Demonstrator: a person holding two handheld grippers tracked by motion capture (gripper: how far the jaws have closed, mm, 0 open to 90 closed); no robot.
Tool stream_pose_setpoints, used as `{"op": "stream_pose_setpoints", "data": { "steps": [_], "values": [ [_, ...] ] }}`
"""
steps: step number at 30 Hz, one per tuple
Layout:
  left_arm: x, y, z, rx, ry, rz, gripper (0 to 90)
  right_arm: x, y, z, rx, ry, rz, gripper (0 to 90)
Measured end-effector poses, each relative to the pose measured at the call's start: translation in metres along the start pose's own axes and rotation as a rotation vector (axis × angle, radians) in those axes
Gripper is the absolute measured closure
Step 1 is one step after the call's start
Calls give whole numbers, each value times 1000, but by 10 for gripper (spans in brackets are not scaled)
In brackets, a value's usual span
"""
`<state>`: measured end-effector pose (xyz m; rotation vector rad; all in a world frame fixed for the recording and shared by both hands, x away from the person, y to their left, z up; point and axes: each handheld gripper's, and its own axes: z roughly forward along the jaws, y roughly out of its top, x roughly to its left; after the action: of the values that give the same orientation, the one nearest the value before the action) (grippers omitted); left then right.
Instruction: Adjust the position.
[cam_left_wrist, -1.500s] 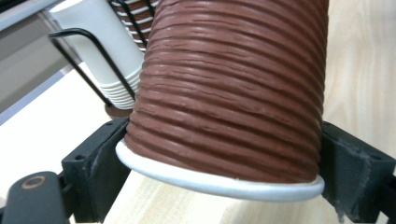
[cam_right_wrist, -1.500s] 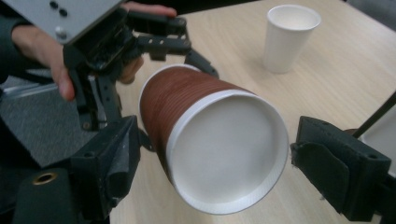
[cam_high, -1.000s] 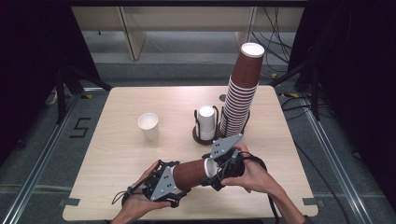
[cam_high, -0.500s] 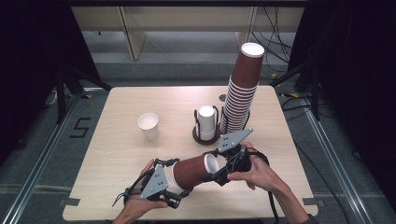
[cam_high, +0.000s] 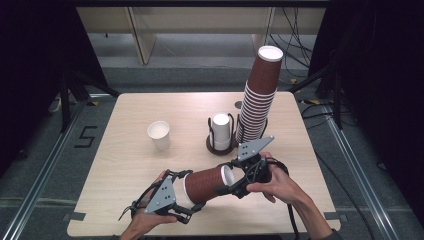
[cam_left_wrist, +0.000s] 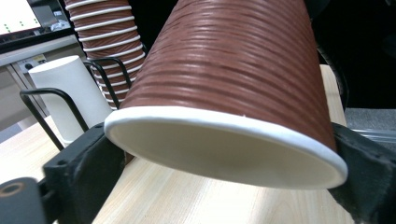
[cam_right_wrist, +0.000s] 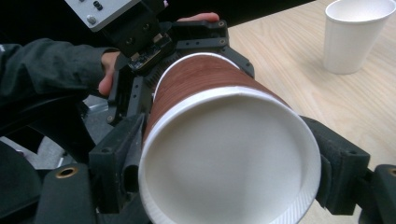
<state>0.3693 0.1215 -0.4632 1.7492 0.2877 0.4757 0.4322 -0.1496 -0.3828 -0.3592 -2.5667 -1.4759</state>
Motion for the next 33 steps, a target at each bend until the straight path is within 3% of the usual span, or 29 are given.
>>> {"op": "stream_pose_setpoints", "data": {
  "steps": [10,18,21,27,33],
  "values": [
    [-2,0,1,-8,5,0,38,-1,-1,1,10,2,-5,236],
    [0,4,-3,28,-6,55,95,-2,-2,2,19,5,-9,229],
    [0,4,-2,49,-10,64,103,1,-2,3,52,-10,-14,210],
    [0,7,0,166,-12,93,107,6,1,-1,144,-125,-94,163],
    [-3,10,2,257,-26,137,107,19,4,5,249,-176,-227,173]
  ]
}}
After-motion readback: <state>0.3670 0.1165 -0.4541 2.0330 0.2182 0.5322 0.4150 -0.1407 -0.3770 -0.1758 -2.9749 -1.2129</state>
